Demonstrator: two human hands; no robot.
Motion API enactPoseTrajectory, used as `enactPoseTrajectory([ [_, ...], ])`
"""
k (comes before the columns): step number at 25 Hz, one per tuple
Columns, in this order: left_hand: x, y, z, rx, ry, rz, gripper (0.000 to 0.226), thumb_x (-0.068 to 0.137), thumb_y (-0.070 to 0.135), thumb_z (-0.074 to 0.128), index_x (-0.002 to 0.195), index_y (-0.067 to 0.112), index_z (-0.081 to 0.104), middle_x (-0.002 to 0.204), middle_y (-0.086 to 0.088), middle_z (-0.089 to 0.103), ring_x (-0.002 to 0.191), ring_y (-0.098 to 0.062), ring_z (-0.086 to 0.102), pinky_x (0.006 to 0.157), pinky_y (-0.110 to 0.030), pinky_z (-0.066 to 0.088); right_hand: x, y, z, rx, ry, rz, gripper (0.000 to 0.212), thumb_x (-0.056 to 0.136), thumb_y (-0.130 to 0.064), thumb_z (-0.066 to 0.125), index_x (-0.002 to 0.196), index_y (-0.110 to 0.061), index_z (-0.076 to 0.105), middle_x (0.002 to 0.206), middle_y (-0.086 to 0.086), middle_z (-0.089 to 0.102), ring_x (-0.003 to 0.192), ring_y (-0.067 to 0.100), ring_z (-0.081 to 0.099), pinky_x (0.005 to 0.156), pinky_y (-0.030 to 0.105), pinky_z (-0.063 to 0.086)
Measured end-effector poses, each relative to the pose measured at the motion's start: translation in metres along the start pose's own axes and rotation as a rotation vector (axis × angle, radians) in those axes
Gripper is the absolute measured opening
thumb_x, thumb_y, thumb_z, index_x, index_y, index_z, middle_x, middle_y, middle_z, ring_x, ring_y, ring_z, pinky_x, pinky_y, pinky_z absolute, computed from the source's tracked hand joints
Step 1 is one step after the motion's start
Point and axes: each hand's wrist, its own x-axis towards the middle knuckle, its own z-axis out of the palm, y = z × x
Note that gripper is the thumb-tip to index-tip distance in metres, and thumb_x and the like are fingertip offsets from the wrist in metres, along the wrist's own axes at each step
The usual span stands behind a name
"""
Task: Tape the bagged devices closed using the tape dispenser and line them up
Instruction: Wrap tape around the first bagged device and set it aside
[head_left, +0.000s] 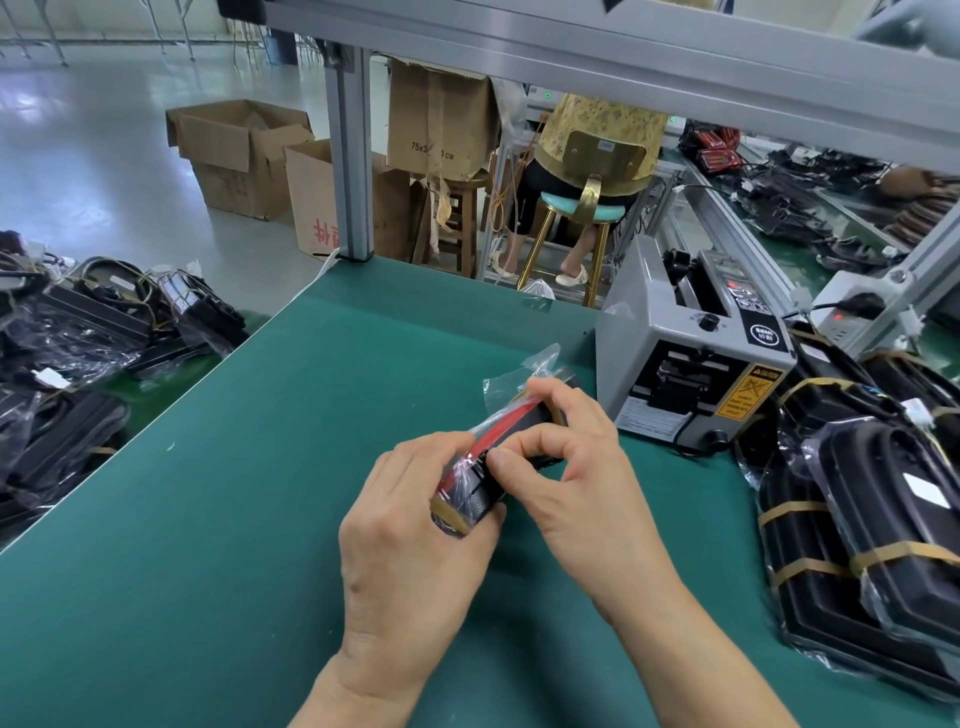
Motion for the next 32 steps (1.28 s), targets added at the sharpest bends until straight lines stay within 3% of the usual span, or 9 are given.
enactPoseTrajectory([
  [11, 0.000, 0.000, 0.000, -0.003, 0.014, 0.008, 0.043, 0.059, 0.001, 0.085, 0.098, 0.012, 0.070, 0.093, 0.006, 0.067, 0.085, -0.016, 0.064, 0.075, -0.035, 0.053, 0.000, 0.003, 0.006, -0.014, 0.078, -0.026, 0.018, 0.080, -0.018, 0.070, 0.062, -0.018, 0.066, 0.134, -0.024, 0.043, 0.136, 0.000, 0.028, 0.116, 0.044, 0.018],
  [13, 0.001, 0.000, 0.000, -0.009, 0.017, 0.002, 0.043, 0.059, 0.002, 0.085, 0.098, 0.013, 0.070, 0.093, 0.008, 0.067, 0.084, -0.015, 0.063, 0.074, -0.035, 0.052, -0.003, 0.004, 0.010, 0.043, 0.145, -0.065, 0.014, 0.078, -0.016, 0.071, 0.073, -0.027, 0.064, 0.125, -0.026, 0.046, 0.125, -0.006, 0.038, 0.111, 0.034, 0.027],
  [16, 0.001, 0.001, -0.001, -0.012, 0.011, 0.004, 0.045, 0.058, 0.002, 0.086, 0.098, 0.014, 0.070, 0.093, 0.008, 0.067, 0.083, -0.016, 0.063, 0.072, -0.037, 0.053, -0.002, 0.007, 0.013, 0.217, 0.216, -0.035, 0.038, 0.077, -0.017, 0.073, 0.102, -0.036, 0.052, 0.118, -0.019, 0.050, 0.112, -0.007, 0.046, 0.099, 0.017, 0.035],
  [19, 0.003, 0.001, 0.001, -0.012, 0.020, 0.005, 0.047, 0.056, 0.000, 0.086, 0.097, 0.017, 0.070, 0.092, 0.011, 0.066, 0.082, -0.016, 0.063, 0.070, -0.037, 0.054, 0.001, 0.009, 0.018, 0.140, 0.242, -0.034, 0.048, 0.075, -0.023, 0.074, 0.111, -0.038, 0.046, 0.118, -0.022, 0.045, 0.118, 0.003, 0.044, 0.109, 0.035, 0.032],
  [21, 0.003, 0.001, 0.001, -0.017, 0.016, 0.009, 0.046, 0.056, -0.002, 0.085, 0.096, 0.018, 0.070, 0.091, 0.011, 0.066, 0.080, -0.015, 0.064, 0.070, -0.036, 0.053, -0.002, 0.007, 0.022, 0.071, 0.225, -0.062, 0.054, 0.068, -0.036, 0.074, 0.111, -0.043, 0.043, 0.120, -0.028, 0.041, 0.119, 0.000, 0.041, 0.110, 0.039, 0.030],
  [25, 0.006, -0.012, -0.018, -0.120, -0.066, -0.053, 0.057, 0.048, 0.008, 0.092, 0.092, 0.036, 0.068, 0.089, 0.023, 0.068, 0.081, 0.004, 0.062, 0.075, -0.008, 0.046, 0.009, 0.023, -0.013, 0.100, 0.334, -0.055, 0.042, 0.079, -0.038, 0.072, 0.112, -0.044, 0.047, 0.120, -0.031, 0.044, 0.117, -0.014, 0.039, 0.110, 0.034, 0.029],
  [28, 0.015, -0.035, -0.053, -0.159, -0.211, -0.108, 0.058, 0.042, 0.022, 0.090, 0.093, 0.041, 0.070, 0.093, 0.024, 0.070, 0.082, 0.006, 0.064, 0.079, 0.000, 0.042, 0.022, 0.038, -0.046, 0.226, 0.103, 0.060, 0.043, 0.087, -0.024, 0.068, 0.123, -0.040, 0.050, 0.130, -0.026, 0.047, 0.117, -0.023, 0.035, 0.100, 0.011, 0.030],
  [30, 0.023, -0.042, -0.069, -0.188, -0.345, -0.133, 0.060, 0.043, 0.025, 0.084, 0.098, 0.042, 0.068, 0.096, 0.020, 0.071, 0.086, 0.001, 0.066, 0.084, -0.002, 0.043, 0.025, 0.047, -0.047, 0.385, -0.113, 0.101, 0.037, 0.089, -0.014, 0.065, 0.121, -0.030, 0.057, 0.131, -0.014, 0.057, 0.120, -0.009, 0.048, 0.099, 0.013, 0.038],
  [32, 0.032, -0.039, -0.073, -0.082, -0.392, -0.095, 0.061, 0.046, 0.028, 0.087, 0.099, 0.046, 0.065, 0.104, 0.025, 0.068, 0.090, 0.002, 0.063, 0.085, -0.001, 0.039, 0.025, 0.053, -0.040, 0.429, -0.200, 0.090, 0.025, 0.090, -0.008, 0.062, 0.110, -0.023, 0.065, 0.119, -0.006, 0.067, 0.105, -0.004, 0.059, 0.088, 0.009, 0.044],
])
